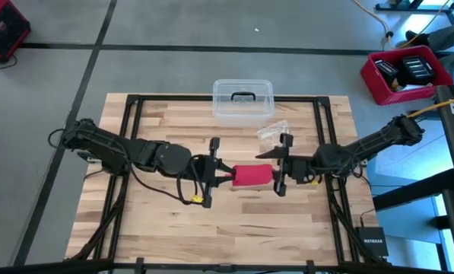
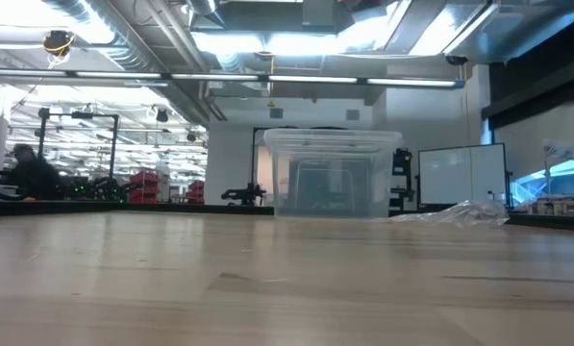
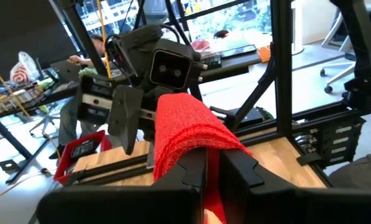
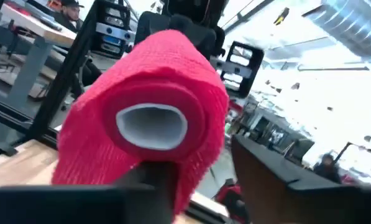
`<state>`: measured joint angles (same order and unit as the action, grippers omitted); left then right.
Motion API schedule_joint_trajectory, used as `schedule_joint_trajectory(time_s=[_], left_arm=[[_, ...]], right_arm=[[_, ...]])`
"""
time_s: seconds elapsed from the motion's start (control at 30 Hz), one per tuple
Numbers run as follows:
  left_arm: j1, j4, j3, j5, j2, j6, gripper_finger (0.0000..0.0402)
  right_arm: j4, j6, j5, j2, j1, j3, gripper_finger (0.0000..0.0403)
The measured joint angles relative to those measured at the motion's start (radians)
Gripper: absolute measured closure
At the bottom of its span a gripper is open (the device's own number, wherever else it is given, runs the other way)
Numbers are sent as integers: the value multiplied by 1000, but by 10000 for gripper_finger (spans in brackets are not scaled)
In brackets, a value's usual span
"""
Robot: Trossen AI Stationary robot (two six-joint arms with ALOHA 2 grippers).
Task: Roll bandage
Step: Roll the red bandage
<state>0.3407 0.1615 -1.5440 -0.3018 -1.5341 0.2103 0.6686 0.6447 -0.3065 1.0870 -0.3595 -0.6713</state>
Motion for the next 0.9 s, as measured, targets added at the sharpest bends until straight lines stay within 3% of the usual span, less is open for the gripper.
schedule_joint_trajectory(time_s=[0.2, 0.4, 0.67, 0.9], left_arm=[[10, 17, -1, 14, -5, -12, 384], [22, 17, -1, 14, -34, 2, 384], [33, 74, 0, 14, -63, 6, 384], [34, 93, 0, 10, -66, 26, 384]], right_arm=[[-30, 164, -8, 0, 0, -77, 389], [-137, 212, -25, -1, 0, -170, 373], [-220, 235, -71, 0, -15, -257, 394], [-242, 261, -235, -1, -87, -324, 397]])
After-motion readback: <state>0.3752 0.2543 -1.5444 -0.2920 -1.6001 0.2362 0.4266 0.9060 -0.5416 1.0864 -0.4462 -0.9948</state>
